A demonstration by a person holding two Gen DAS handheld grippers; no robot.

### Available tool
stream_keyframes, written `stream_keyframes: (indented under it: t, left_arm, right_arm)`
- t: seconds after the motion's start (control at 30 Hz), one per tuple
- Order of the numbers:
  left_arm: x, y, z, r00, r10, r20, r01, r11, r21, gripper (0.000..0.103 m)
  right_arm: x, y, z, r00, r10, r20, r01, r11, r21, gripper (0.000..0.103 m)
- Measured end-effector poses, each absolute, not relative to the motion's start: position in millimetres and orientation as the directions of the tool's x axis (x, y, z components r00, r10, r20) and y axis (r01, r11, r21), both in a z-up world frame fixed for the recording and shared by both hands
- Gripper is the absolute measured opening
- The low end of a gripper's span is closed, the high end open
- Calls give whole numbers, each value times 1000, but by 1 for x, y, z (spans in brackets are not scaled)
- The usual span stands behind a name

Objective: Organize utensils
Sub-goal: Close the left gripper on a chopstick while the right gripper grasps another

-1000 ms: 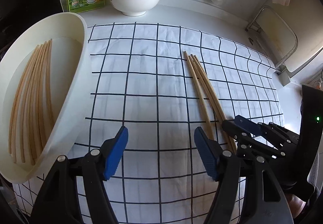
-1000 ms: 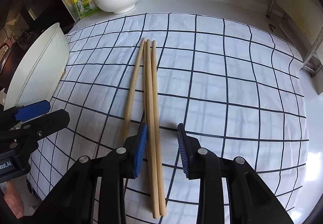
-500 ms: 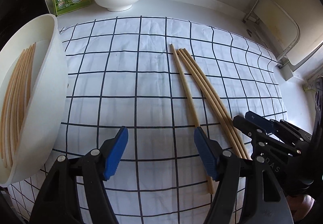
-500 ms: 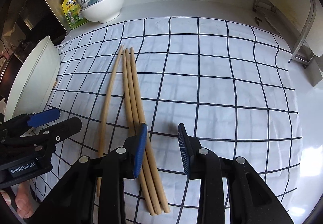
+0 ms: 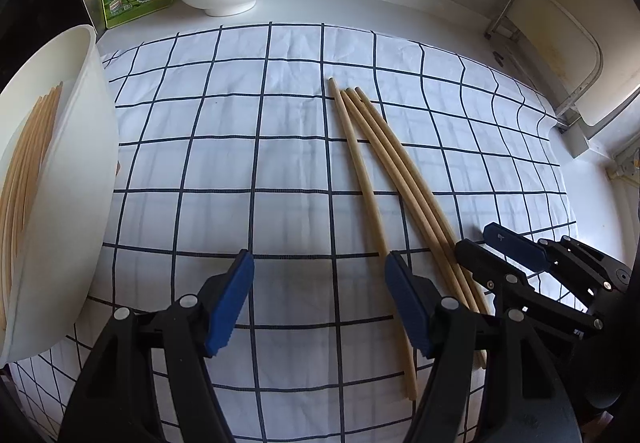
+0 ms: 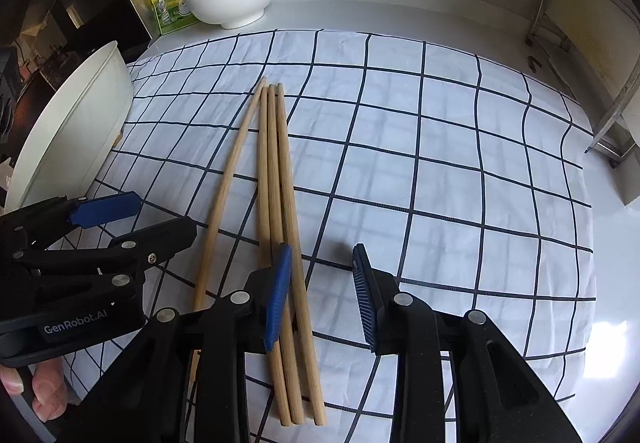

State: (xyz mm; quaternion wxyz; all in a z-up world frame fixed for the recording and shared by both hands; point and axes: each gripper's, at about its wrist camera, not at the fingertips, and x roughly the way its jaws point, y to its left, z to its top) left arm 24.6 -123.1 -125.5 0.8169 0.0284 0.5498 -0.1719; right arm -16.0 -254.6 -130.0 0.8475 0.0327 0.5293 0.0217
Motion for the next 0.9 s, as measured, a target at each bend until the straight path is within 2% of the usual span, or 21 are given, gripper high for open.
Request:
stream_keyframes:
  t: [0.23,0.37,0.5,0.6,0.73,0.8,0.83,0.87,0.9]
  left_arm:
    - [25,-133,-127,349,-241,-905,318,939,-127,68]
    - [28,-139,-131,366,-220,-904,309,945,-105,75]
    - [31,-142,-134,384,-186,-904,302,951,-67,75]
    - [33,-144,-138,382,-166,-909,295,954,-51,71]
    - [32,-142,-136,397,-145,-906,299,954,-22,54]
    - [33,-141,-135,399,-149,-905,302,953,-24,38]
    - [33,-141,-134,399,-153,-904,306,952,-26,33]
    - [33,-141,-134,398,-156,-904,311,950,-27,21]
    - [33,-142,-133,393,-164,-905,319,947,-33,11]
  right_arm:
    - [-13,-257,-130,448,48,-893,-8,999,50,30]
    - [-14,-269,-130,450,41,-892,17,998,54,30]
    - [-16,-273,-130,451,44,-891,17,998,58,30]
    - [-15,-269,-130,452,40,-891,-1,999,45,30]
    - [-9,-260,-131,458,34,-888,-34,999,20,30]
    - [-6,-253,-132,462,19,-887,-56,998,-8,30]
    - [-4,-250,-132,464,12,-886,-69,997,-22,28]
    - [-3,-247,-132,467,12,-884,-82,996,-30,24]
    - [-3,-244,-132,468,16,-884,-95,995,-33,14]
